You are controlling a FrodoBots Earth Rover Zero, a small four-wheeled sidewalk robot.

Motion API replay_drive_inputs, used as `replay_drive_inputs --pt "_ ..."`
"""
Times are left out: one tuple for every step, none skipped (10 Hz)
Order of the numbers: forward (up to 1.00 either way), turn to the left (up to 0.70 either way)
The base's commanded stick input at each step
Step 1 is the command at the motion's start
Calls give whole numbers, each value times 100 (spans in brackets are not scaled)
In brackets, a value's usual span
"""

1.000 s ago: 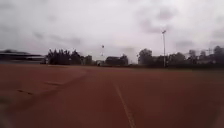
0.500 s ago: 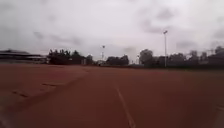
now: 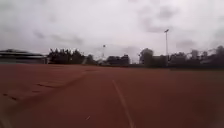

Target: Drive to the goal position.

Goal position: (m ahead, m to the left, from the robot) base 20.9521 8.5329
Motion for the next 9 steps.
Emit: replay_drive_inputs --pt "50 0" --pt "50 0" --pt "50 0" --pt "50 0" --pt "50 0" --pt "50 0" --pt "50 0" --pt "50 0" --pt "50 0"
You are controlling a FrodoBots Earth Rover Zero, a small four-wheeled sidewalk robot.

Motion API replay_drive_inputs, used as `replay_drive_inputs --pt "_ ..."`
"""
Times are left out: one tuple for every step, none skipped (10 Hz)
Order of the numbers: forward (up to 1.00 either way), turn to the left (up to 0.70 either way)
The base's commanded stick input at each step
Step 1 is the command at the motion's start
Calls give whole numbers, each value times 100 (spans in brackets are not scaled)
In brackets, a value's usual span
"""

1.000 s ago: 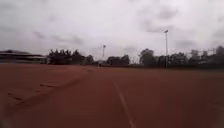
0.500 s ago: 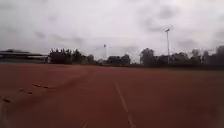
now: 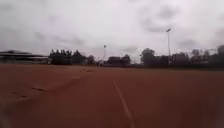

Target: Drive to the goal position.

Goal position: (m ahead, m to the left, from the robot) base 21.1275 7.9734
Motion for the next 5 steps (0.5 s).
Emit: replay_drive_inputs --pt "50 0" --pt "50 0" --pt "50 0" --pt "50 0" --pt "50 0"
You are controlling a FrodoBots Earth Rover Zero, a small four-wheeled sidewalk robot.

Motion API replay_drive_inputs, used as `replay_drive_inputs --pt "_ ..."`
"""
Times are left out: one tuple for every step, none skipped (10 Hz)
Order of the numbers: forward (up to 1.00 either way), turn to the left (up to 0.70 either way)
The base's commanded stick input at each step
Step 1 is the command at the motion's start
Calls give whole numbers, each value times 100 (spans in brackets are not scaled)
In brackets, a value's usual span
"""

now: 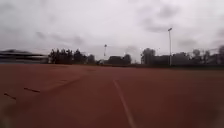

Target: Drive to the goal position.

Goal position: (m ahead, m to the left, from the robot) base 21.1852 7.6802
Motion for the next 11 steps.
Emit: replay_drive_inputs --pt "50 0" --pt "50 0" --pt "50 0" --pt "50 0" --pt "50 0" --pt "50 0" --pt "50 0" --pt "50 0" --pt "50 0" --pt "50 0" --pt "50 0"
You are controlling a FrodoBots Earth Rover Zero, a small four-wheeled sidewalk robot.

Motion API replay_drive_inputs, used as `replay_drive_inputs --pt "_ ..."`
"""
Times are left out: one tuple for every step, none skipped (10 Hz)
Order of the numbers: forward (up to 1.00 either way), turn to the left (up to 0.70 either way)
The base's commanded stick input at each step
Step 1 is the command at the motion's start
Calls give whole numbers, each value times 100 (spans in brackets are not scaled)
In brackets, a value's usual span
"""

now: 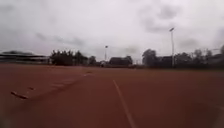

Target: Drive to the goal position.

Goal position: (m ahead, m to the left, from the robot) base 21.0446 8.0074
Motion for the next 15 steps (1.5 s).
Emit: replay_drive_inputs --pt "50 0" --pt "50 0" --pt "50 0" --pt "50 -2" --pt "50 -4" --pt "50 -20" --pt "50 -44" --pt "50 -28" --pt "50 -2" --pt "50 0" --pt "50 0" --pt "50 0" --pt "50 0" --pt "50 0" --pt "50 0"
